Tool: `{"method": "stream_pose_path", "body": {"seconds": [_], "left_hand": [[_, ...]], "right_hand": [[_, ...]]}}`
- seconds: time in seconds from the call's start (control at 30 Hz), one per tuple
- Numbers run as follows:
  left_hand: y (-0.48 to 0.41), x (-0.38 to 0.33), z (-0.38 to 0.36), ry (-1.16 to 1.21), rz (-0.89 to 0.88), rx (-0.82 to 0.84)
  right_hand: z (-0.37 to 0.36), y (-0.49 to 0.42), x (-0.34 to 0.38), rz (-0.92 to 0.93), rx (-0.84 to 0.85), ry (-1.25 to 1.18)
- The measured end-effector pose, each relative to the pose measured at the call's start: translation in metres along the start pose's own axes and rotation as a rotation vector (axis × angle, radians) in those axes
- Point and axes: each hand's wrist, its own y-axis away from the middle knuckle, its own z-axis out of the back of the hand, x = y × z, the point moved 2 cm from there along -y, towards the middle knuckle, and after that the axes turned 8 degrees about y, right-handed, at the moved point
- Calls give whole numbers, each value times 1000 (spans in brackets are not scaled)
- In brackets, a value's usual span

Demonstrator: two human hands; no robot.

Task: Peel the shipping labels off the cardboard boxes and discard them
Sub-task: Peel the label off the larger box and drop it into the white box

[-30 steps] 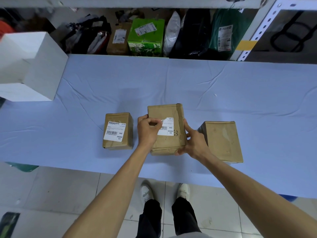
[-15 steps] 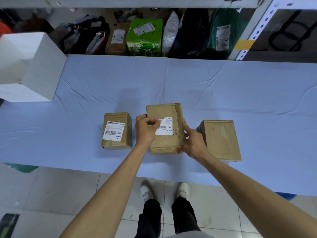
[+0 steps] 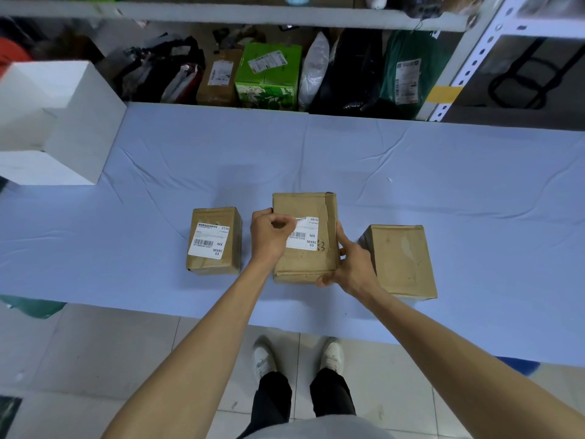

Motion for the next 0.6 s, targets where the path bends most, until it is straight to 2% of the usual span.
{"method": "stream_pose_path", "body": {"seconds": [0.17, 0.3, 0.6], "left_hand": [[-2, 6, 2, -18, -6, 6], [-3, 5, 2, -10, -7, 6], [-5, 8, 3, 3, 3, 27]], "right_hand": [[0, -2, -2, 35, 30, 57], [-2, -5, -2, -14, -5, -37], [-1, 0, 0, -32, -21, -27]]}}
